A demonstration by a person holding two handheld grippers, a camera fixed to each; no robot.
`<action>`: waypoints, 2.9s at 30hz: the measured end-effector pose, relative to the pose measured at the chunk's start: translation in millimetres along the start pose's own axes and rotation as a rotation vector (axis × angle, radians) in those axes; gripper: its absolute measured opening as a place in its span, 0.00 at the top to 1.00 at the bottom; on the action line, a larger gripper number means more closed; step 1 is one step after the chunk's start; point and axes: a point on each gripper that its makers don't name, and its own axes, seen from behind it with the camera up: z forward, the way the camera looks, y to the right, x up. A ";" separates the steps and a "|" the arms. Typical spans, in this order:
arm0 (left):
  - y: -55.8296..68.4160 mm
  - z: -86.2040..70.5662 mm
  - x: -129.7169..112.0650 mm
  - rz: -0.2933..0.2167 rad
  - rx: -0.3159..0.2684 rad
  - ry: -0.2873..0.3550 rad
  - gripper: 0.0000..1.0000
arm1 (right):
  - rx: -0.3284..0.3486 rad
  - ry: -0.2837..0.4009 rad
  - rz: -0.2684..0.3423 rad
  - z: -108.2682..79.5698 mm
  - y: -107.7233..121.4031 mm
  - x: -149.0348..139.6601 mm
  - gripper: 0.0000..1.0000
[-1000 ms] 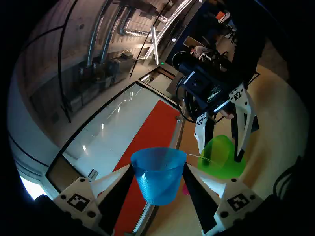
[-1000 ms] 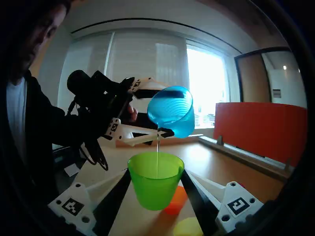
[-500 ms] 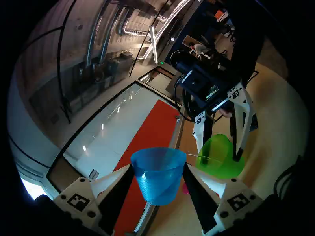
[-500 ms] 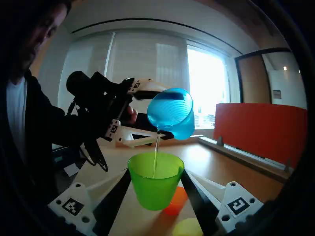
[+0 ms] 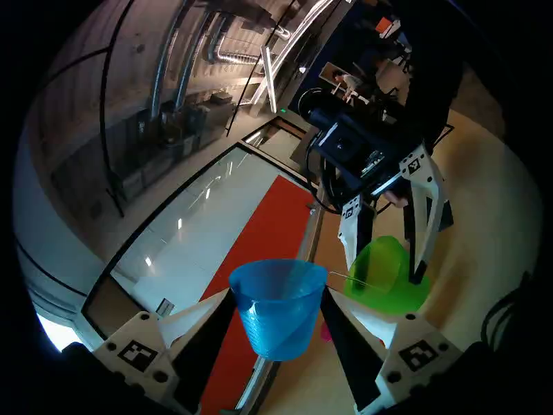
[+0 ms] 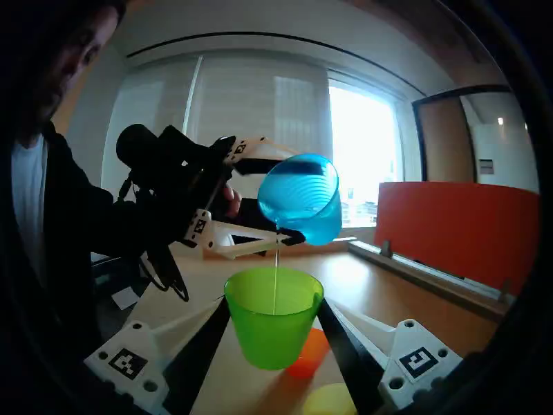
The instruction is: Pour water
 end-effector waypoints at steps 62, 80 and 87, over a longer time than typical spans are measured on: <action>-1.7 0.5 5.3 0.085 0.006 0.004 0.16 | 0.017 -0.002 -0.016 0.5 -7.0 2.3 0.10; -2.6 -0.8 5.2 0.099 0.005 0.000 0.16 | 0.023 -0.001 -0.012 1.1 -9.8 2.3 0.10; -2.2 0.4 5.5 0.109 0.005 0.001 0.16 | 0.015 -0.002 -0.014 0.2 -7.8 1.4 0.10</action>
